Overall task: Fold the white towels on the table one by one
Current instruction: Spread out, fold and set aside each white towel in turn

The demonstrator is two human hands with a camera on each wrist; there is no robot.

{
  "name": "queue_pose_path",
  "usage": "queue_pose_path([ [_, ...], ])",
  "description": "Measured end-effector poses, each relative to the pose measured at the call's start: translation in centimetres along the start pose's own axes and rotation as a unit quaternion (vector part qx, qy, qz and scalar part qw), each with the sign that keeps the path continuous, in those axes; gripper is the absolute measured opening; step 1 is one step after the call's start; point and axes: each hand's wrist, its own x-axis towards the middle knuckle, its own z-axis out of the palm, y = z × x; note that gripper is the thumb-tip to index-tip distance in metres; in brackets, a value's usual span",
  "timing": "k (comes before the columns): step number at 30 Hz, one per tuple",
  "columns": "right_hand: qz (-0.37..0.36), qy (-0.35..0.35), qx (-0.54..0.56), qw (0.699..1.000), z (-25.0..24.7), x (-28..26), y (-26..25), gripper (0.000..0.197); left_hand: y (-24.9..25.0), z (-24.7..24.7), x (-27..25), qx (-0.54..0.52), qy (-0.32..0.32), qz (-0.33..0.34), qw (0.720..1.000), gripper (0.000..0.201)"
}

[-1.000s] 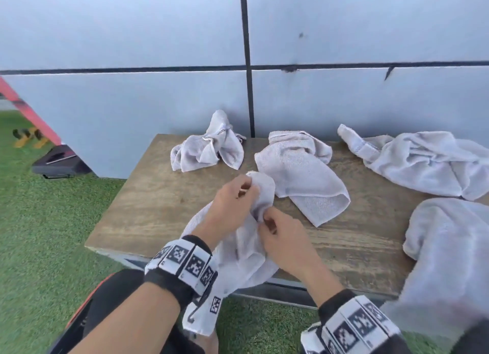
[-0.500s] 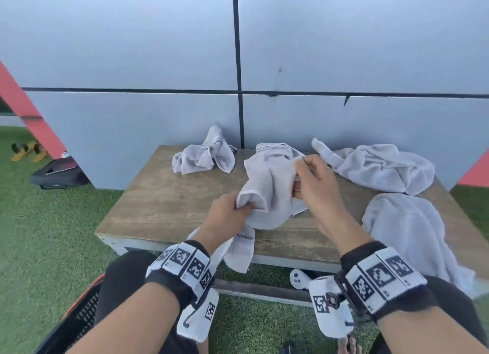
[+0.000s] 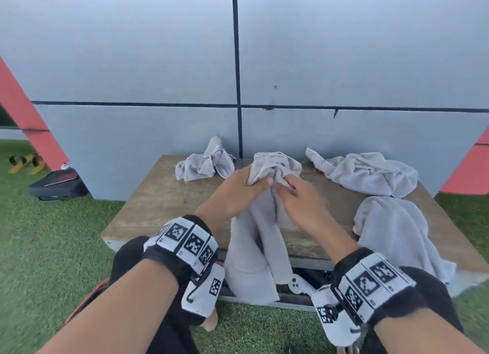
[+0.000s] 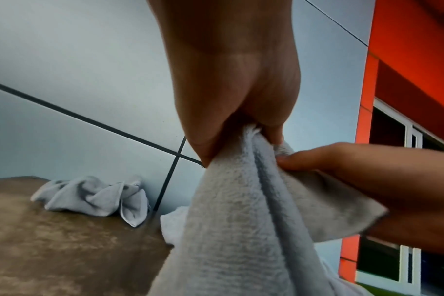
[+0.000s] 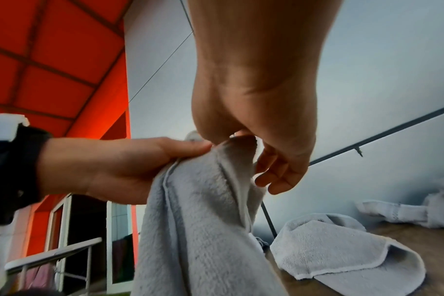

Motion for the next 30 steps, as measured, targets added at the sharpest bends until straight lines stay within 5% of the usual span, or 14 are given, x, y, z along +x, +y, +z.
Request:
queue_pose_path([
  [5, 0.051, 0.148, 0.077, 0.985, -2.6, 1.8, 0.5, 0.019, -2.6, -2.0, 0.0, 0.111, 0.05, -0.034, 0.992, 0.03],
  [10, 0.072, 0.283, 0.222, 0.931, -4.8, 3.8, 1.5, 0.019, -5.1, -2.4, 0.9, 0.169, 0.14, -0.097, 0.971, 0.006],
  [12, 0.064, 0.297, 0.249, 0.92, -5.4, 4.3, 1.9, 0.018, -6.0, -2.8, 1.6, 0.183, 0.166, -0.128, 0.96, 0.011],
  [15, 0.077, 0.242, 0.227, 0.94, -5.9, 4.9, 2.9, 0.014, -5.8, -2.9, 2.6, 0.187, 0.174, -0.152, 0.955, 0.033],
  [18, 0.095, 0.137, 0.09, 0.982, -5.4, 5.1, 4.0, 0.029, -3.3, -1.9, 4.1, 0.172, 0.144, -0.111, 0.968, 0.035],
  [23, -0.007, 0.002, -0.128, 0.992, -3.3, 5.2, 3.9, 0.066, 1.1, 0.4, 7.7, 0.147, -0.012, 0.026, 0.989, 0.024],
  [27, -0.08, 0.027, -0.169, 0.982, -3.5, 7.0, 3.3, 0.01, 2.2, 0.9, 9.1, 0.15, -0.075, 0.04, 0.985, 0.011],
  [30, -0.058, 0.061, -0.133, 0.987, -5.0, 7.8, 3.0, 0.016, 1.7, -0.2, 9.2, 0.19, -0.017, 0.008, 0.982, 0.011],
])
